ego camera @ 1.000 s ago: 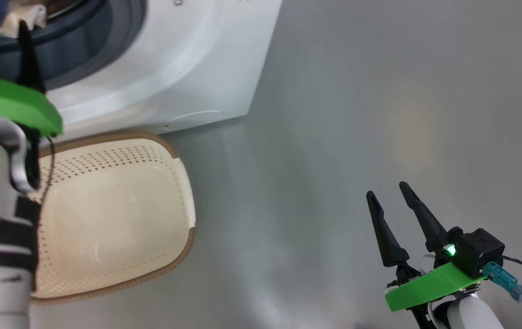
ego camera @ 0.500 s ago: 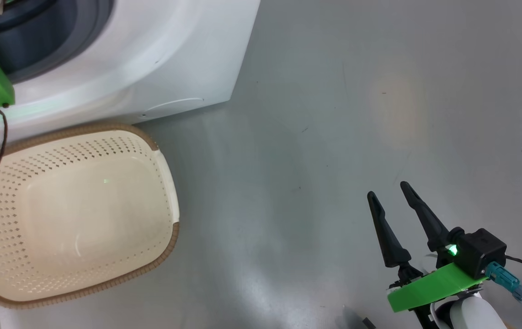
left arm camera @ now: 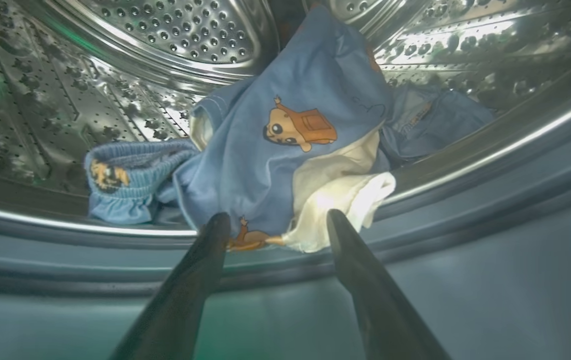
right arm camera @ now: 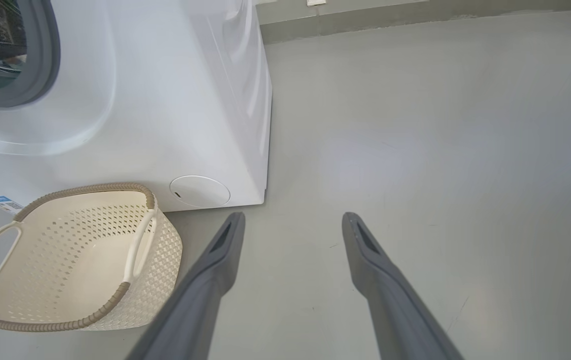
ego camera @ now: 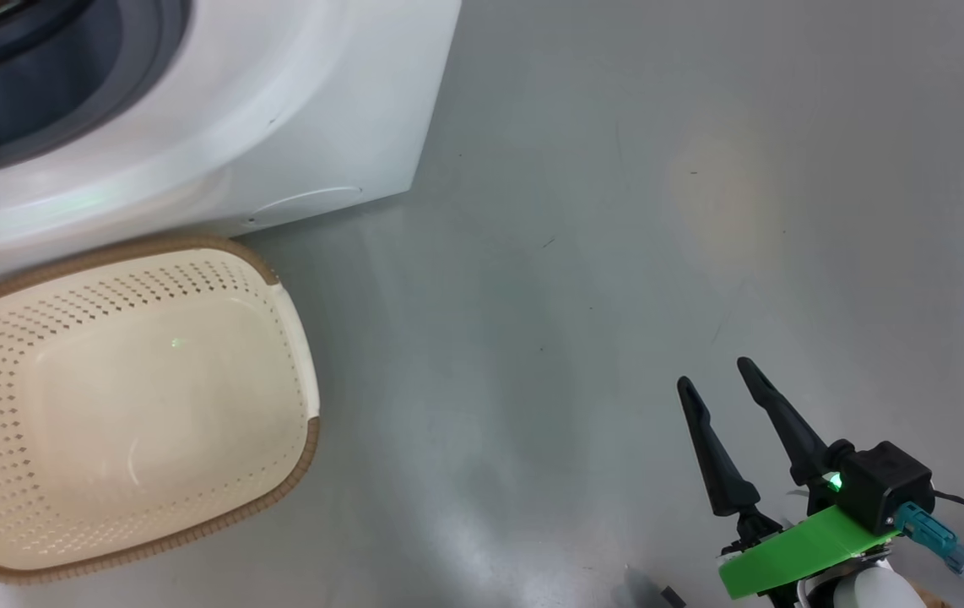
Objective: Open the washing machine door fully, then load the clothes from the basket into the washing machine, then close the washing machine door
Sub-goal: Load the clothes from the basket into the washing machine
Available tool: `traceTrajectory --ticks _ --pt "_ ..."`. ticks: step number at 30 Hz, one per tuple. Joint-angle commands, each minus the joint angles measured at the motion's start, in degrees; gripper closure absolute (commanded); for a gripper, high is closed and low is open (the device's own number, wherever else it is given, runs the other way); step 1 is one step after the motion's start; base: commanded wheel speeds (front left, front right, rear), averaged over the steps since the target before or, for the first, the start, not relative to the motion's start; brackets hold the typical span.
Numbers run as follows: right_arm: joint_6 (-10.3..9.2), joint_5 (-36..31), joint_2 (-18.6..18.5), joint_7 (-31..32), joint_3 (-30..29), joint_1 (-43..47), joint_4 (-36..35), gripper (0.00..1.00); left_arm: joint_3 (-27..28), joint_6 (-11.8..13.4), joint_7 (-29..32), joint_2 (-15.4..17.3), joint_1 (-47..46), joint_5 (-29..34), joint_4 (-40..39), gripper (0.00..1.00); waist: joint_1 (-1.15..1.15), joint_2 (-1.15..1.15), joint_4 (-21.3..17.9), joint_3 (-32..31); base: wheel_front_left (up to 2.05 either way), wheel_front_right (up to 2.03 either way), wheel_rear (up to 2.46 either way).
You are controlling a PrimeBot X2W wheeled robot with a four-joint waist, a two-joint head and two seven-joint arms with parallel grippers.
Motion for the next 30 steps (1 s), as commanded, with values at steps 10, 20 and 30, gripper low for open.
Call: traceTrajectory --ticks 10,20,30 --pt "0.35 0.4 -1.2 -0.3 0.7 2.8 -1.7 0.0 -2.5 -2.2 2.0 3.8 -3.7 1.8 1.6 0.0 0.0 0.0 -0.6 0.9 0.0 0.0 0.0" --pt "0.35 0.3 -1.0 -0.3 0.1 3.1 -2.0 0.0 -3.7 -3.3 3.5 4.2 -5.7 1.4 2.6 1.0 0.0 0.0 -0.8 1.8 0.0 0.0 0.0" --pt "0.35 0.3 -1.1 -0.3 0.2 3.4 -2.3 0.0 -2.1 -0.9 -0.8 3.9 -7.8 -1.3 2.3 1.0 0.0 0.0 -1.0 2.8 0.0 0.0 0.0"
